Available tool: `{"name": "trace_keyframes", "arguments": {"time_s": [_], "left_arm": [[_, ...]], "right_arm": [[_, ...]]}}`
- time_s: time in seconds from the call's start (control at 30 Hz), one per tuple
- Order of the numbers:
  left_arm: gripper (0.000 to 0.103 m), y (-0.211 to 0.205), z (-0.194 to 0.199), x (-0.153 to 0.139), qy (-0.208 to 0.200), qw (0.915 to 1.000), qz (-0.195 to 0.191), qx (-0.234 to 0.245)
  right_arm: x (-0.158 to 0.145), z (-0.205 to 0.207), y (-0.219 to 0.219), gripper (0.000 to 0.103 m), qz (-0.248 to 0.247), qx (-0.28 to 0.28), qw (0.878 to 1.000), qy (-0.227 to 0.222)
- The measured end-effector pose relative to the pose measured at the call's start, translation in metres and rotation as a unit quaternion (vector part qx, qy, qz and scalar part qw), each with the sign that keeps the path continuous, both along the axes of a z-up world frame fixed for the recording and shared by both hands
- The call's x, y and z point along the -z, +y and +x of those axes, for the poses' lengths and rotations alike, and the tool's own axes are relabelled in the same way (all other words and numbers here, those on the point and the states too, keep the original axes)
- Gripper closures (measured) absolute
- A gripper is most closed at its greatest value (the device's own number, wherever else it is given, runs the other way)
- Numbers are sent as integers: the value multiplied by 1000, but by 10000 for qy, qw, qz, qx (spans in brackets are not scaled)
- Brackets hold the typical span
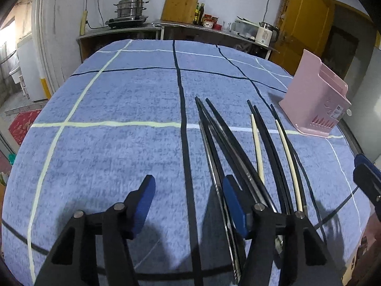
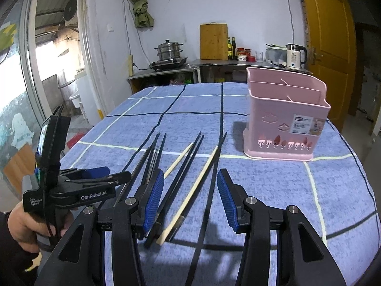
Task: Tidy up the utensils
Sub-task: 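Lower the left tool onto a black chopstick and close it while the right tool grasps another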
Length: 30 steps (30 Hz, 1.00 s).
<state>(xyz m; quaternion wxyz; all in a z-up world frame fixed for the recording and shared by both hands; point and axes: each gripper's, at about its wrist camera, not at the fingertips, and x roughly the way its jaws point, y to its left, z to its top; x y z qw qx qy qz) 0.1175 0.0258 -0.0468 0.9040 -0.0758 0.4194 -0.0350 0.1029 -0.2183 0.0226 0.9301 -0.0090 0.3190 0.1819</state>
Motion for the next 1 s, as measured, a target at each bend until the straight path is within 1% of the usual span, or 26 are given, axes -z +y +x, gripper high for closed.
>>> {"name": "trace_keyframes", "arguments": {"time_s": [0.1,0.17,0.27,0.33,0.47,0.57,0.67,0.7,0.77,0.8,0.87,0.9,1.0], "left_arm": [[42,-5,5,0,57,9997,238,51],[43,-2,8,-1,85,9997,211,41],[51,3,11,-1,97,9998,185,-39],[64,7,12,0,110,9996,236,-113],[64,4,15,0,140,9992,371,-92],[64,9,17,-3,104,9998,110,-108],[64,10,22,-6,5,10000,-46,-76],[64,9,25,-7,-8,10000,-61,-39],[64,7,30,-4,56,10000,45,1],[64,6,33,-2,131,9999,37,14],[64,5,35,-2,132,9999,0,42],[64,3,37,-2,149,9998,-70,69],[64,3,39,-5,148,9995,-270,57]], "right_arm": [[0,3,2,55,1,-36,10000,35],[0,6,3,55,1,-63,10000,49],[0,10,5,55,14,-91,9999,68],[0,13,6,55,18,-107,9999,77],[0,17,9,55,20,-145,9998,101],[0,19,9,55,-3,-181,9998,88],[0,28,13,55,4,-231,9996,175],[0,32,15,55,13,-273,9994,205],[2,41,21,55,47,-426,9986,313],[3,46,22,55,71,-470,9981,391],[8,54,25,55,-8,-505,9973,535],[10,57,25,55,-67,-478,9972,570],[16,67,20,61,-97,-360,9963,775]]}}
